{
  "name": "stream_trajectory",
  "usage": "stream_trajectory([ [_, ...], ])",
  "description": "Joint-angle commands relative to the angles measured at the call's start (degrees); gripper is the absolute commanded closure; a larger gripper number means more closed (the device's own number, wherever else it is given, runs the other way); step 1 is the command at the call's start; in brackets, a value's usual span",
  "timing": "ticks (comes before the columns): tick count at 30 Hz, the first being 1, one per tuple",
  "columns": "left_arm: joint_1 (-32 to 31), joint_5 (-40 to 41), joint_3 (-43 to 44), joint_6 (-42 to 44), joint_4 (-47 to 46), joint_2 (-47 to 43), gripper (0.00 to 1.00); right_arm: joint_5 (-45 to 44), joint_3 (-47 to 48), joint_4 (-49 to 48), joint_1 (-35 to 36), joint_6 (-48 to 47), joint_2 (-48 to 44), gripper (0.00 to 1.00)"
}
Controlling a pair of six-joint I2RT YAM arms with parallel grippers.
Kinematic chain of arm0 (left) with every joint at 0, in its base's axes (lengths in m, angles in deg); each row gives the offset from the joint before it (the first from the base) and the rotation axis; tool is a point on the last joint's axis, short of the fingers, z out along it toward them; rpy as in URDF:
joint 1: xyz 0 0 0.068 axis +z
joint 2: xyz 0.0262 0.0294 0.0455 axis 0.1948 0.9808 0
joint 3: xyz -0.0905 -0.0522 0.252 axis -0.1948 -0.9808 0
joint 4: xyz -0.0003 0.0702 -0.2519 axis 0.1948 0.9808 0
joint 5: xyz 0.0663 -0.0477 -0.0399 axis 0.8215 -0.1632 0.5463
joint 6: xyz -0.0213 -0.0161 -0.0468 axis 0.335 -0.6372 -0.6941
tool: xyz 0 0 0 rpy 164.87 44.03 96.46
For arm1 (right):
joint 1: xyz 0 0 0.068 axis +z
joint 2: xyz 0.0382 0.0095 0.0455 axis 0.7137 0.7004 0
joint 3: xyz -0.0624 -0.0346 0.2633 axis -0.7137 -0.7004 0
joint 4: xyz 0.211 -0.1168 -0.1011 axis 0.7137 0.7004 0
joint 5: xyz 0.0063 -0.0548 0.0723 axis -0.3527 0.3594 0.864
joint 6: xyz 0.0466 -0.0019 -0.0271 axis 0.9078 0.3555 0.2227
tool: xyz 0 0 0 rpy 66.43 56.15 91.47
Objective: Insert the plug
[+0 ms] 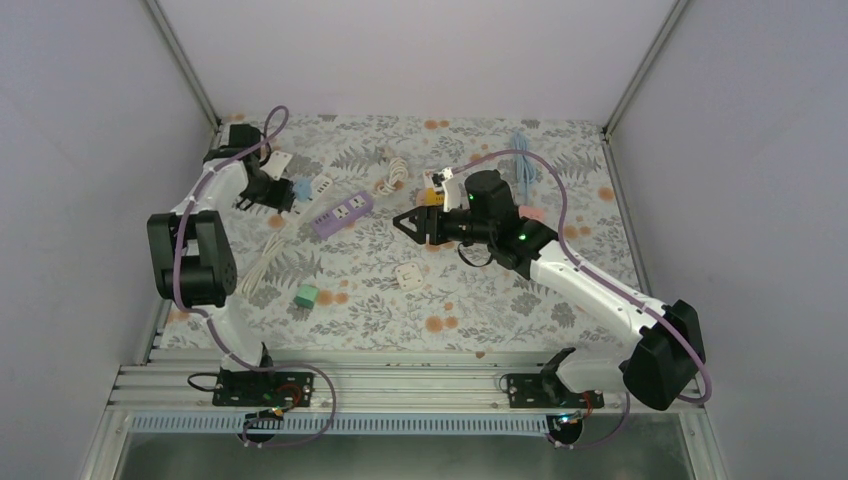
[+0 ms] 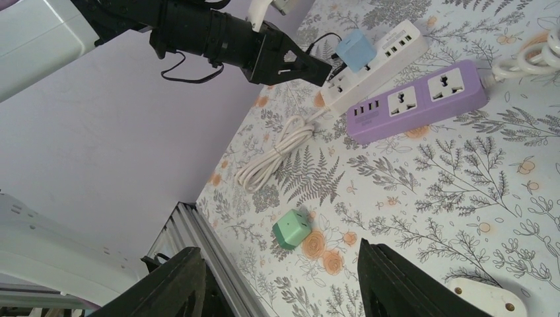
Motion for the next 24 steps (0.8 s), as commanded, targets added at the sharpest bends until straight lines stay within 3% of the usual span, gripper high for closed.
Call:
stream_trajectory([
  [1, -1.5, 0.8, 3.0, 1.8, 2.0, 2.0, 0.89, -1.0, -0.2, -0.4, -0.4, 0.1, -0.9, 0.4],
  [11, -2.2, 6.2, 7.0, 4.4, 5.6, 6.1, 0.89, -0.9, -0.4, -0.2, -0.4, 0.1, -0.4, 0.4],
  [24, -2.3, 1.8, 6.3, 6.7, 7.1, 5.5, 0.88, 1.1, 1.4, 0.5, -0.4, -0.5, 2.1, 0.41],
])
